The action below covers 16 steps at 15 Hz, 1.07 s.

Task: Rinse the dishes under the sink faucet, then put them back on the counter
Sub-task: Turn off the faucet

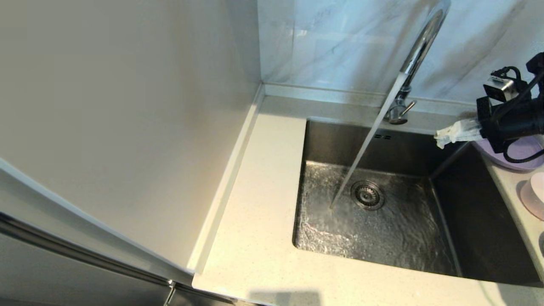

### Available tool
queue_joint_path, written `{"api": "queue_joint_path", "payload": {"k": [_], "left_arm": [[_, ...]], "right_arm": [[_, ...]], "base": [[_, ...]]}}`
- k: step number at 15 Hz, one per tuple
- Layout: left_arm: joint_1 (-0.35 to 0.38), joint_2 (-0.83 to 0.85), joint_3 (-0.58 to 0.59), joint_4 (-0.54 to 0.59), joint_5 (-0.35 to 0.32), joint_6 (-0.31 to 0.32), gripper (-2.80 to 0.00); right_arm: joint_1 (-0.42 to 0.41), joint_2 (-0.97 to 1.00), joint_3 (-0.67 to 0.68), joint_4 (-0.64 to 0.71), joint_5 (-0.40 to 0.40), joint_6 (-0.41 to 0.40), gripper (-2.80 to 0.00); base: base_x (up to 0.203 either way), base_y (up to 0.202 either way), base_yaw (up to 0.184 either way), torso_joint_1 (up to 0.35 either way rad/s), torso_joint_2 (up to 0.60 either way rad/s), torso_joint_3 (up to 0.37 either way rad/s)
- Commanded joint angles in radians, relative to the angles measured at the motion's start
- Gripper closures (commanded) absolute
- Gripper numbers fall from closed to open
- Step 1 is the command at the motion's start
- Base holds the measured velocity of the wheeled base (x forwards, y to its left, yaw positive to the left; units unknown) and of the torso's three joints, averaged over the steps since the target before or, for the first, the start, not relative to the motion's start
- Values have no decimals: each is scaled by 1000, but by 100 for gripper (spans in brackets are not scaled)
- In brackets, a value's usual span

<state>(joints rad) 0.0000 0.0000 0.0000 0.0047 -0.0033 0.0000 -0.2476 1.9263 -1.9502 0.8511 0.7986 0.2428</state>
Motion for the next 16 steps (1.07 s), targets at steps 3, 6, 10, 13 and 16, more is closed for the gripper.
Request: {"api": "queue_joint_path", "payload": {"k": [3, 6, 10, 13, 16], "left_arm": [[0, 0, 0, 0, 0, 0, 0], [0, 0, 0, 0, 0, 0, 0], [0, 0, 0, 0, 0, 0, 0], [0, 0, 0, 0, 0, 0, 0], [0, 0, 0, 0, 0, 0, 0]], "right_arm": [[-46, 69, -1, 0, 330, -68, 0], [-40, 119, -1, -39, 341, -139, 0], [-27, 173, -5, -192, 337, -146, 0], [-15, 193, -13, -292, 334, -147, 0], [25, 215, -14, -436, 167, -139, 0]], "base": [[0, 0, 0, 0, 0, 0], [0, 0, 0, 0, 0, 0], [0, 0, 0, 0, 0, 0], [0, 0, 0, 0, 0, 0], [0, 0, 0, 0, 0, 0]]}}
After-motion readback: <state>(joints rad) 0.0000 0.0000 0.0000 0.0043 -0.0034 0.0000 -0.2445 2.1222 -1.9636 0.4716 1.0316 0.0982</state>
